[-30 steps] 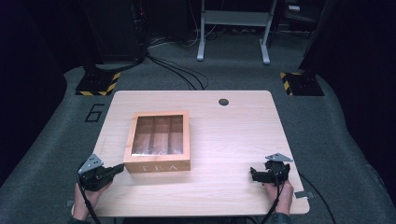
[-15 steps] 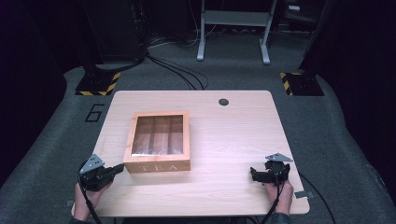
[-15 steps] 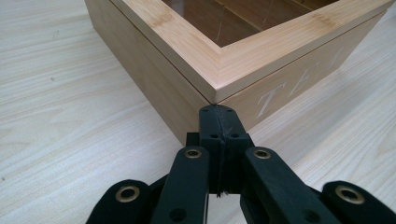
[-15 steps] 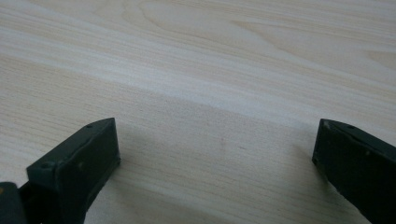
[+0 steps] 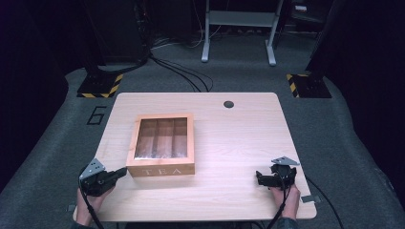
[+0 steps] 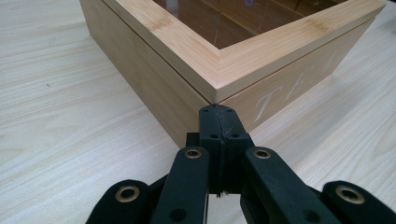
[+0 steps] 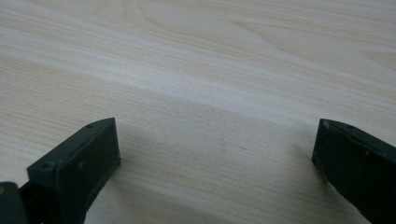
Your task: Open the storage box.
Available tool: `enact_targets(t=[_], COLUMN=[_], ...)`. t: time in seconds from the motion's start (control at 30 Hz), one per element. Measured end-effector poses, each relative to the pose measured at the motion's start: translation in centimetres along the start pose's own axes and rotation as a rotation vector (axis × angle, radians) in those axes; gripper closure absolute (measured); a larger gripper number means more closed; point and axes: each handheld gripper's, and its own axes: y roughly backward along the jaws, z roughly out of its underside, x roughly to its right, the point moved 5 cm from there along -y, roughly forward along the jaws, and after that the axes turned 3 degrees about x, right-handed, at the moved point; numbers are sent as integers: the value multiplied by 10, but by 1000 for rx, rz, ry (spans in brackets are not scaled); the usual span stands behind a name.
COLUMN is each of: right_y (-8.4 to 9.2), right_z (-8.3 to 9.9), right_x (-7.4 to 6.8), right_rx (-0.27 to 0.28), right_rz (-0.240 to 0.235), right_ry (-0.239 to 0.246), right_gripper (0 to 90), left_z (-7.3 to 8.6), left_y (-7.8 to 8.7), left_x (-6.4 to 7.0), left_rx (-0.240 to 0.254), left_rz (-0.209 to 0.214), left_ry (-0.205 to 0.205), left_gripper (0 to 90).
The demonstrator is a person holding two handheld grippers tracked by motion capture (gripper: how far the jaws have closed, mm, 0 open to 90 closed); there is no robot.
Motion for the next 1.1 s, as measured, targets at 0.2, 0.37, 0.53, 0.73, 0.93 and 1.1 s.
enact_targets(t=[0.2, 0.37, 0.53, 0.73, 0.93, 1.1], right_y=[0, 0, 0, 0, 0, 0], right_z=[0, 0, 0, 0, 0, 0], right_x=[0, 0, 0, 0, 0, 0], right_rx=[0, 0, 0, 0, 0, 1], right_rz=[0, 0, 0, 0, 0, 0], right_ry=[0, 0, 0, 0, 0, 0], right_gripper=[2, 3, 2, 3, 3, 3], left_z=[0, 1, -1, -2, -5, -11], left_y=[-1, -2, -3, -4, -12, -15], left_x=[-2, -5, -6, -9, -9, -6], left_rx=[19, 34, 49, 68, 80, 121], left_rz=[-16, -10, -15, -19, -8, -9], left_ry=[1, 6, 3, 5, 4, 3], left_gripper=[897, 897, 895, 891, 888, 878])
